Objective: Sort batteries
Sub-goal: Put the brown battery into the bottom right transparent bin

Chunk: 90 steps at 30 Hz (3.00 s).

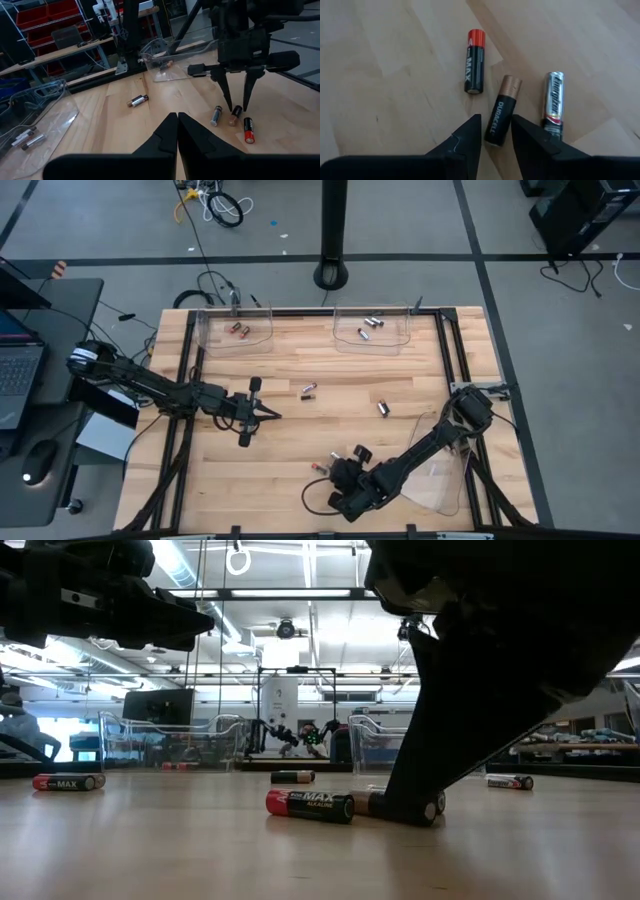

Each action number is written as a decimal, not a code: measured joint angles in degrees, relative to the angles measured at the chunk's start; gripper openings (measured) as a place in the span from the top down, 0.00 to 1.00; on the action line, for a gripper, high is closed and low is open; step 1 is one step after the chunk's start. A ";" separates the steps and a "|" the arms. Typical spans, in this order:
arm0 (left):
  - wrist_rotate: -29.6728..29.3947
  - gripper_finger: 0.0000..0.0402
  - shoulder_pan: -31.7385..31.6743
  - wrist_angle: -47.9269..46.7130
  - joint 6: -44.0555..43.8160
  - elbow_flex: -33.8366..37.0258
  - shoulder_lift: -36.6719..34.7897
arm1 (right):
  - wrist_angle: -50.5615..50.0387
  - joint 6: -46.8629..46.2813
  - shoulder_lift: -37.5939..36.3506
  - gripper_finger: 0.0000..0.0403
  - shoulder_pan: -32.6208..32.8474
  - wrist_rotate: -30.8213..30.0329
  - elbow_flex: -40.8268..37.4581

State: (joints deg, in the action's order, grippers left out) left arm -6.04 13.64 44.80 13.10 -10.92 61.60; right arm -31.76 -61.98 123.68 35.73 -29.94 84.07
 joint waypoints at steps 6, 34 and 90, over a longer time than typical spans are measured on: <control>0.00 0.95 -0.01 -0.09 0.00 0.00 0.00 | 3.16 -0.01 -0.02 0.71 -0.36 0.74 -2.36; 0.00 0.95 -0.01 -0.11 0.05 0.00 0.00 | -12.56 4.29 0.11 0.85 -0.38 7.20 9.34; -0.15 0.95 0.01 0.27 -0.31 -0.04 0.02 | -32.93 -65.44 -32.08 0.85 19.71 26.78 -27.28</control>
State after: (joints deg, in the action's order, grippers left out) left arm -6.20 13.65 45.06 12.78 -10.96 61.63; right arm -64.69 -127.42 91.60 55.44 -3.16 56.80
